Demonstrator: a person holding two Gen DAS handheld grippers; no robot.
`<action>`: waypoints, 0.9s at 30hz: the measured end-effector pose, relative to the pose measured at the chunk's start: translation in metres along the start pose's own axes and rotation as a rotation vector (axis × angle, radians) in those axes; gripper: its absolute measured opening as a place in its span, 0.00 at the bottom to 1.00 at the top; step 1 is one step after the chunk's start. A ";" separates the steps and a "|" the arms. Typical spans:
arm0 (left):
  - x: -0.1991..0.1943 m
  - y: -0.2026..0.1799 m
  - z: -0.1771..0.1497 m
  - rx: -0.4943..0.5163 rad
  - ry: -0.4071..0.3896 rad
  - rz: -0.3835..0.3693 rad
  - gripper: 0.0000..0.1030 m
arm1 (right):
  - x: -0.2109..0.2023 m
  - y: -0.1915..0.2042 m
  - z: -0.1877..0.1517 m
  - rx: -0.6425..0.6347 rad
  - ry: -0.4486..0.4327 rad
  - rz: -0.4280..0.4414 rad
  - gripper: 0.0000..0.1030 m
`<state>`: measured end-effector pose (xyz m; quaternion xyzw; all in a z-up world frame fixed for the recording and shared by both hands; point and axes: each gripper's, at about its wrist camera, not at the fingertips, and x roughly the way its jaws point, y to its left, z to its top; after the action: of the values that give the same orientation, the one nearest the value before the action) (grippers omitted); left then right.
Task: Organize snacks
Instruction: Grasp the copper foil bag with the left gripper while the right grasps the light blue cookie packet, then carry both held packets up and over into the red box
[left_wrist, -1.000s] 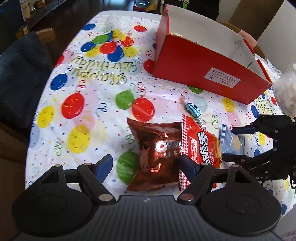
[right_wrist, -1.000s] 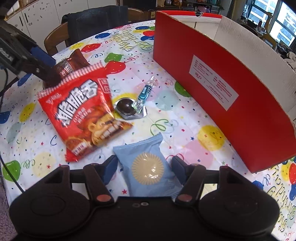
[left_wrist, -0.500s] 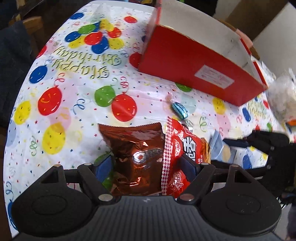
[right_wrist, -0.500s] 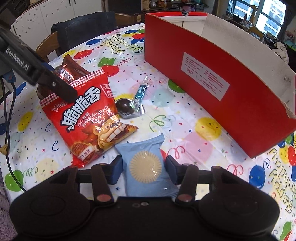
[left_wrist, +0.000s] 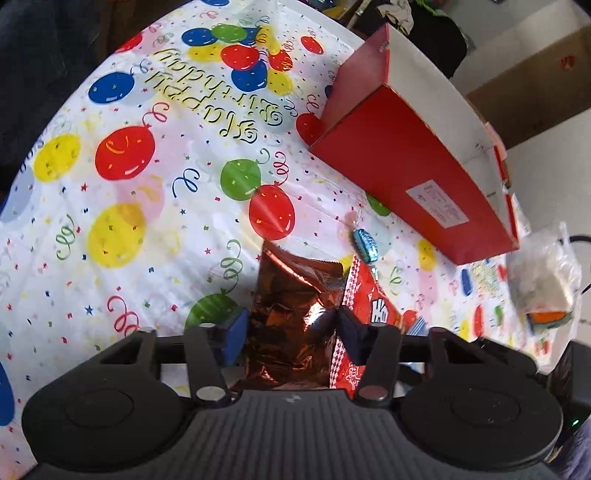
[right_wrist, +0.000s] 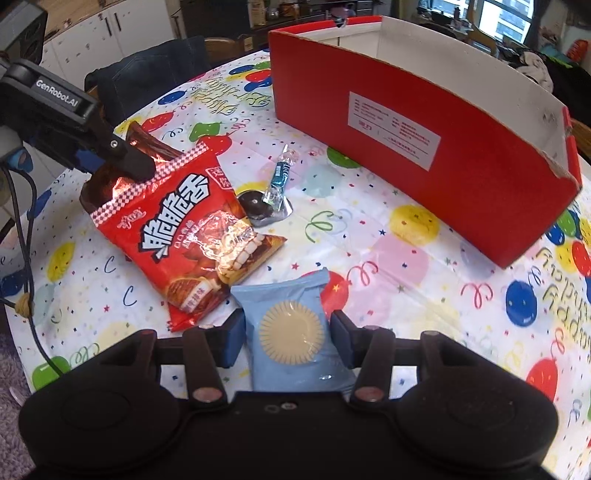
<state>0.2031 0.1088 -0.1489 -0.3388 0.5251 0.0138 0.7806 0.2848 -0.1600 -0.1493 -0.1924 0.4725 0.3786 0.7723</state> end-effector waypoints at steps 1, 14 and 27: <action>-0.001 0.003 0.000 -0.014 0.001 -0.012 0.42 | -0.002 0.000 -0.001 0.015 -0.004 0.001 0.47; -0.025 0.029 -0.014 -0.062 -0.040 -0.033 0.35 | -0.027 0.013 -0.011 0.145 -0.058 -0.023 0.47; -0.053 0.031 -0.027 -0.030 -0.095 -0.032 0.32 | -0.046 0.029 -0.013 0.227 -0.097 -0.068 0.47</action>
<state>0.1453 0.1359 -0.1266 -0.3579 0.4816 0.0255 0.7996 0.2426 -0.1681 -0.1137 -0.1010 0.4676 0.3050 0.8235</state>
